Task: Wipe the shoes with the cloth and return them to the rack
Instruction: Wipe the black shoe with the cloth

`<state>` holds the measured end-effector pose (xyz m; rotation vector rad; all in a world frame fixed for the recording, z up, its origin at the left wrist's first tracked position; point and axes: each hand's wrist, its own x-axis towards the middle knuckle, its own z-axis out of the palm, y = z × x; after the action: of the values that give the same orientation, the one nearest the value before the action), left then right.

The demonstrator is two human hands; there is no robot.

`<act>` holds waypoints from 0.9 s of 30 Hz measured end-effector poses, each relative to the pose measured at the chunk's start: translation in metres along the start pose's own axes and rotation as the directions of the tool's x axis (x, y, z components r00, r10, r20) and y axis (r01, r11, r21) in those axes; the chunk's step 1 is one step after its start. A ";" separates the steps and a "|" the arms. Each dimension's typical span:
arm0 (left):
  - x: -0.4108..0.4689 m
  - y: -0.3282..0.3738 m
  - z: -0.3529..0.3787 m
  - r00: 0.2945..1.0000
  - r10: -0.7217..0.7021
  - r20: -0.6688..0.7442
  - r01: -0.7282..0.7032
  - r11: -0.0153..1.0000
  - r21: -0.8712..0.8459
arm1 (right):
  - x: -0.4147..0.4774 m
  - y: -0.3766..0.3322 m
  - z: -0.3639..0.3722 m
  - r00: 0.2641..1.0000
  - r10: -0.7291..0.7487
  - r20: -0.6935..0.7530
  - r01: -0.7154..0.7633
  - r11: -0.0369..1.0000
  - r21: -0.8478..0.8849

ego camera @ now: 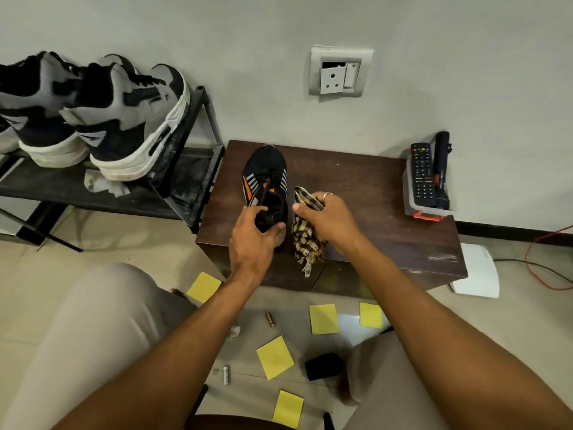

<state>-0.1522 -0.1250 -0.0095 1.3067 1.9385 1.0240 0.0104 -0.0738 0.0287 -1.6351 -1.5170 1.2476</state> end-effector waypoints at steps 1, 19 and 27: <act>-0.004 0.002 -0.003 1.000 0.002 -0.010 -0.002 1.000 -0.015 | -0.005 -0.004 0.000 1.000 -0.005 -0.009 0.005 1.000 0.004; -0.075 0.075 -0.137 0.977 0.195 -0.087 -0.211 0.941 -0.266 | -0.124 -0.099 -0.005 0.986 -0.137 -0.095 0.144 0.987 0.075; -0.100 0.088 -0.237 0.948 0.227 -0.221 -0.287 0.913 -0.291 | -0.153 -0.190 0.049 0.951 -0.301 -0.064 0.307 0.945 0.112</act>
<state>-0.2634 -0.2634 0.1971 1.3398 1.6582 1.5686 -0.1019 -0.1950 0.2146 -1.2855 -1.5633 1.1007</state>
